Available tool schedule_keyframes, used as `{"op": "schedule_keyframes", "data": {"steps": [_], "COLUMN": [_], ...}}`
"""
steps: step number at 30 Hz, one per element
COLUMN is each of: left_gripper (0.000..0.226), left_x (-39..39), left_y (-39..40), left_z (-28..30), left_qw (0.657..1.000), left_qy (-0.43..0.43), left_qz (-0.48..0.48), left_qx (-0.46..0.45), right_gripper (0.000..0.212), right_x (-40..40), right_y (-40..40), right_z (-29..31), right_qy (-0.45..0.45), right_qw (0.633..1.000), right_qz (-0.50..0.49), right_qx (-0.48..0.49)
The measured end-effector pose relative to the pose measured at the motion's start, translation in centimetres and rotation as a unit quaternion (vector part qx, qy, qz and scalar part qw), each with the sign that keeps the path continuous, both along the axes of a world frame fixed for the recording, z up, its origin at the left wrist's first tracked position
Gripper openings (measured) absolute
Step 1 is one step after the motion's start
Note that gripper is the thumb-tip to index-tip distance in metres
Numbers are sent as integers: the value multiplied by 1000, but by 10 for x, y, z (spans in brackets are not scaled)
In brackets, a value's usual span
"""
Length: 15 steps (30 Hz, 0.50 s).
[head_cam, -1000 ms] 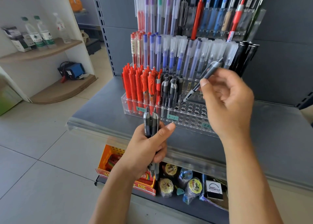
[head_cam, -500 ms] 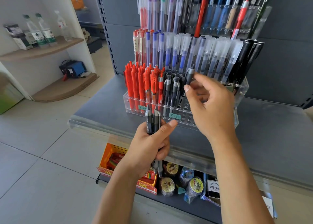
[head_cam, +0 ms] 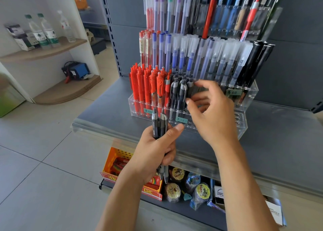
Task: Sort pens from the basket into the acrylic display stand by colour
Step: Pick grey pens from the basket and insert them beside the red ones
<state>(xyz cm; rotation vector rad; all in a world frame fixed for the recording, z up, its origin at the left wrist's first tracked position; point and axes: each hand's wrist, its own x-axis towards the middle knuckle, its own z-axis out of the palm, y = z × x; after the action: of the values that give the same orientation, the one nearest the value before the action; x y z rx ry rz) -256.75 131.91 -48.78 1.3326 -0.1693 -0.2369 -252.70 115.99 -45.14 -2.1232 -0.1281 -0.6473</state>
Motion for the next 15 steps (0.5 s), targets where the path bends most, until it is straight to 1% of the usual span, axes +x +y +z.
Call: {"op": "schedule_keyframes", "data": {"steps": [5,6,8,10,11,13,15], "left_gripper": [40,41,46,52,54,50,38], "left_x": [-1,-1,-1,-1,-1,-2,-4], "left_y": [-1,-1,0,0,-1,-2,-4], "left_z": [2,3,4,3,3,3,4], "left_qw": [1000,1000,1000,1000,999,999,999], "left_qy": [4,4,4,0,-2,-4,-6], "left_qz": [0,0,-6,-11,-14,-26,-33], "left_qx": [9,11,13,24,30,29,27], "right_gripper": [44,43,29,11,9,19,19], "right_x": [-4,-6,-14,-24,-30,-41,-46], "right_y": [-2,-3,-5,-8,-8,-6,-4], "right_z": [6,9,18,28,33,37,36], "right_qy": [23,25,33,68,101,175,210], "right_qw": [1000,999,999,997,992,972,959], "right_qz": [-18,-23,-22,25,70,157,187], "right_qx": [-8,-4,16,32,30,7,-28]}}
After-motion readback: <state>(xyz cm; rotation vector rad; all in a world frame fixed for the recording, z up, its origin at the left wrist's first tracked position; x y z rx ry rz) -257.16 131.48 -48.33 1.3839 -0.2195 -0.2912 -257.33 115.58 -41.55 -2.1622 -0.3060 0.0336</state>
